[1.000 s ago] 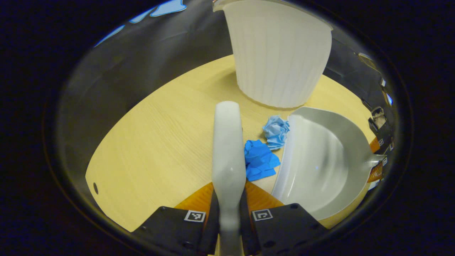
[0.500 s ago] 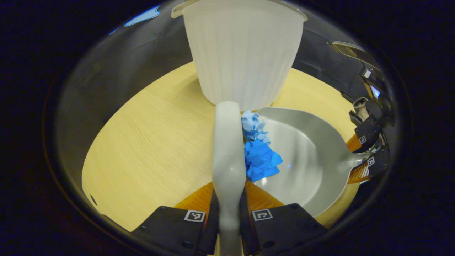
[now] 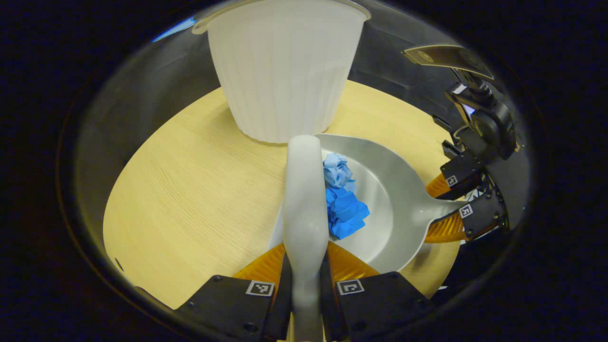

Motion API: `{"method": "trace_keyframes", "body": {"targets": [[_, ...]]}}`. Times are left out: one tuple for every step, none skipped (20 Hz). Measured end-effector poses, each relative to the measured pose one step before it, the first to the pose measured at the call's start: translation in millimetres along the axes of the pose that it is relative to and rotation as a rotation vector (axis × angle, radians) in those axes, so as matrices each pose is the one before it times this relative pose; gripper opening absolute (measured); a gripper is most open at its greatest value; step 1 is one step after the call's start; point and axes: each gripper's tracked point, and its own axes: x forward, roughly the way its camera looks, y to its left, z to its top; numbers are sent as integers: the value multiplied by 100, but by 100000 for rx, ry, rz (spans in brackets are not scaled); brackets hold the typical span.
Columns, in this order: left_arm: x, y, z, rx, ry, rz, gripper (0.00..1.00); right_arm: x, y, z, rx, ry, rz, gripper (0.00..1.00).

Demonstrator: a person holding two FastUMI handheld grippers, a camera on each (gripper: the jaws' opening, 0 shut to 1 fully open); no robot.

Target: Pick up the small broom and dustpan from the desktop, sweep the trash into the dustpan with the broom, and then empty the trash into the garbage bin.

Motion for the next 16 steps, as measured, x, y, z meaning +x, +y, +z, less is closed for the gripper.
{"method": "trace_keyframes", "body": {"targets": [[-152,-505,401,0,-633,304,36,207,-46,126,796,-624,-148,36],[-260,-180,310,-405,-791,533,36,175,-124,216,863,-733,-271,36],[-259,-6,89,-379,-778,820,36,269,-71,-293,901,-712,-355,36],[-473,211,177,-791,-848,989,36,-8,-273,44,494,-587,-486,36],[-394,251,182,-976,-965,1064,36,138,-133,-232,249,-837,-652,36],[-531,385,233,-1098,-1564,1483,36,86,-217,-38,-80,-753,-773,36],[-570,462,39,-1136,-1560,1802,36,36,-174,18,-419,-794,-862,36],[-534,571,1,-1355,-1736,2139,36,-22,-228,127,-527,-854,-1023,36],[-548,687,-158,-1773,-1459,2039,35,320,-320,-143,-737,-663,-1093,36],[-823,818,-78,-2514,-1422,2061,33,206,-304,-93,-748,-744,-1337,36],[-949,961,-109,-2836,-1338,1661,33,542,-287,-50,-535,-681,-1242,36],[-1035,991,-148,-2939,-1140,1759,34,-94,-170,99,-115,-473,-1168,32],[-436,641,-465,-2690,-636,1865,34,496,-114,-171,-141,285,-365,32],[-473,799,-502,-2633,-872,2088,34,225,-209,203,561,-1419,-801,32],[-327,826,-635,-2701,-670,2176,34,52,154,-282,-845,-806,-1082,32],[-504,1024,-527,-2905,-786,2169,34,94,-46,-29,-1921,-479,-1077,32]]}}
